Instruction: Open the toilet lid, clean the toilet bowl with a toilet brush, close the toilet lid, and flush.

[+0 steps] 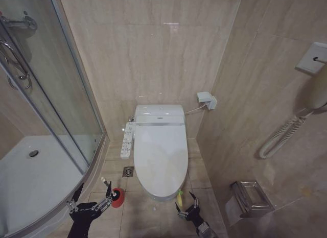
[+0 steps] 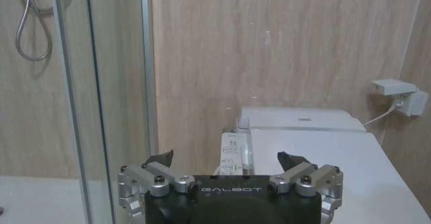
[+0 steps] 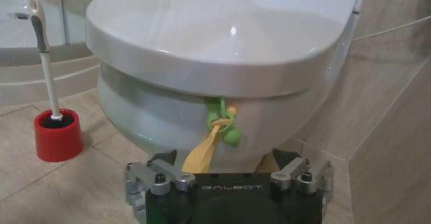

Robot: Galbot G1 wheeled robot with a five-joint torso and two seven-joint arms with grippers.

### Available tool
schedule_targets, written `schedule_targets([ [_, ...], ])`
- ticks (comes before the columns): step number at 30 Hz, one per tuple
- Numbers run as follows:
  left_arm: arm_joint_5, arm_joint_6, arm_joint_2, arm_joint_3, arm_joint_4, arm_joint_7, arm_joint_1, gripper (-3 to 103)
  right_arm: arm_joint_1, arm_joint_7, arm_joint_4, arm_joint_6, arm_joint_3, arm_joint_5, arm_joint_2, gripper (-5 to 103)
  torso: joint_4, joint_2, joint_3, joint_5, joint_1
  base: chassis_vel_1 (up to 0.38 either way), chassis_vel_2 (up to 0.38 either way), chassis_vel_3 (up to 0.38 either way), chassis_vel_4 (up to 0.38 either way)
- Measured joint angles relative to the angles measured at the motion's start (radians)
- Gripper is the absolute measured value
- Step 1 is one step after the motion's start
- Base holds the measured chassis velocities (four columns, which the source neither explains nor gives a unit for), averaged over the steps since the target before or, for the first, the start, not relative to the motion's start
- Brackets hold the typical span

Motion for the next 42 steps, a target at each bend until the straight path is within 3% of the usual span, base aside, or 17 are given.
schedule_targets([
  [3,0.0,0.0,0.0,0.0,0.0,0.0,0.0,100,0.002,0.0,-0.004,0.001,0.002,0.0,-0.001,101,0.0,0.0,0.0,0.0,0.0,0.0,0.0,0.0,0.0],
  [4,0.0,0.0,0.0,0.0,0.0,0.0,0.0,100,0.003,0.0,-0.006,0.004,0.004,-0.002,-0.002,85,0.0,0.0,0.0,0.0,0.0,0.0,0.0,0.0,0.0],
  [9,0.0,0.0,0.0,0.0,0.0,0.0,0.0,100,0.005,-0.001,-0.012,0.014,0.006,-0.01,-0.003,85,0.0,0.0,0.0,0.0,0.0,0.0,0.0,0.0,0.0],
  [10,0.0,0.0,0.0,0.0,0.0,0.0,0.0,100,0.006,-0.001,-0.013,0.016,0.008,-0.012,-0.003,57,0.0,0.0,0.0,0.0,0.0,0.0,0.0,0.0,0.0],
  [17,0.0,0.0,0.0,0.0,0.0,0.0,0.0,100,0.006,0.0,-0.02,0.025,-0.004,-0.019,-0.012,57,-0.0001,0.0,0.0,0.0,0.0,0.0,0.0,0.0,0.0],
  [18,0.0,0.0,0.0,0.0,0.0,0.0,0.0,100,0.006,0.002,-0.021,0.027,-0.005,-0.02,-0.012,30,0.0,0.0,0.0,0.0,0.0,0.0,0.0,0.0,0.0],
  [24,0.0,0.0,0.0,0.0,0.0,0.0,0.0,100,0.006,0.005,-0.022,0.029,-0.005,-0.022,-0.008,30,0.0,0.0,0.0,0.0,0.0,0.0,0.0,0.0,0.0],
  [25,0.0,0.0,0.0,0.0,0.0,0.0,0.0,100,0.005,0.005,-0.022,0.031,-0.002,-0.022,-0.007,18,0.0,0.0,0.0,0.0001,0.0,0.0,0.0,0.0,0.0],
  [32,0.0,0.0,0.0,0.0,0.0,0.0,0.0,100,0.002,0.003,-0.012,0.038,0.023,-0.006,-0.007,18,0.0,0.0,0.0,0.0,0.0,0.0,0.0,0.0,0.0],
  [33,0.0,0.0,0.0,0.0,0.0,0.0,0.0,100,-0.002,0.003,-0.002,0.038,0.026,0.002,-0.011,1,0.0,0.0,0.0,0.0001,0.0,0.0,0.0,0.0,0.0],
  [42,0.0,0.0,0.0,0.0,0.0,0.0,0.0,100,-0.033,0.018,0.075,0.027,0.057,0.038,-0.024,1,0.0,0.0,0.0,0.0001,0.0,0.0,0.0,0.0,0.0],
])
